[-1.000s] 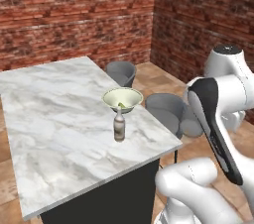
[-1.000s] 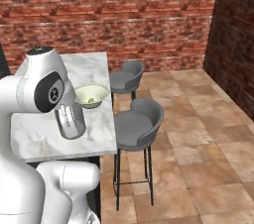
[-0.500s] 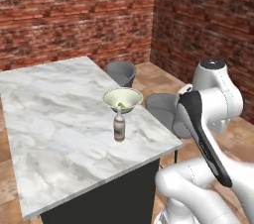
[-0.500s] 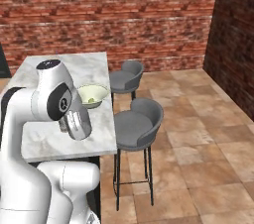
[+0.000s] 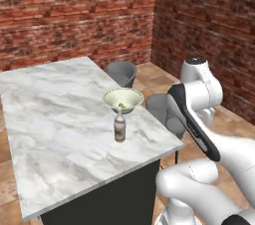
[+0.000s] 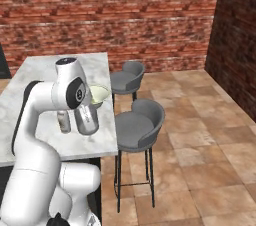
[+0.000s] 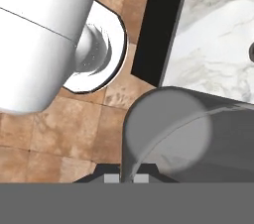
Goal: There is a bowl on the dining counter. Grab a lemon wedge from the fridge and place it in the bowl. Then get the liquor bottle and glass cup from the cabinet and place them next to the bowl.
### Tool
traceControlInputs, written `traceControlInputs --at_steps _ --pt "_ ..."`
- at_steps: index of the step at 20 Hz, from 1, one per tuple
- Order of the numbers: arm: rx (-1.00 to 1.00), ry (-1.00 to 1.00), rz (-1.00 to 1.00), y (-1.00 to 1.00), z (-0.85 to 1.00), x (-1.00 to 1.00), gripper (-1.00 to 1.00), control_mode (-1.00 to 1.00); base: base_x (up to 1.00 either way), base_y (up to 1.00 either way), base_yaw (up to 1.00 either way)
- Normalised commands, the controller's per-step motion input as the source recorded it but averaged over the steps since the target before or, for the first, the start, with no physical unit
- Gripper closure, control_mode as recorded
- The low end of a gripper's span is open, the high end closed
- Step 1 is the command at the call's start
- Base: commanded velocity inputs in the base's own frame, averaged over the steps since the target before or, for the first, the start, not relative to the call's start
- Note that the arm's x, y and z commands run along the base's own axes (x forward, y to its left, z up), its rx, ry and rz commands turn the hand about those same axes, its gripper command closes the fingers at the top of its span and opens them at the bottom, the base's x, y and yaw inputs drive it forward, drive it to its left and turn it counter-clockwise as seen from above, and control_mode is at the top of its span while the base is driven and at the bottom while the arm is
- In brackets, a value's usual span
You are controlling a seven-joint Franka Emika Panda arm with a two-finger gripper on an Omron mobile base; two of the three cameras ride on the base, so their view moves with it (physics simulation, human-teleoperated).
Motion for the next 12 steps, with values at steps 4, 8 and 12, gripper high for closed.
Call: traceControlInputs --at_steps 4,8,12 --pt "0.00 0.14 0.00 0.04 -0.21 0.58 1.00 -1.00 0.00 0.00 0.00" --pt "0.00 0.08 0.00 0.08 -0.29 0.47 1.00 -1.00 0.00 0.00 0.00" --pt "0.00 0.03 0.00 0.08 -0.35 0.42 1.00 -1.00 0.00 0.00 0.00"
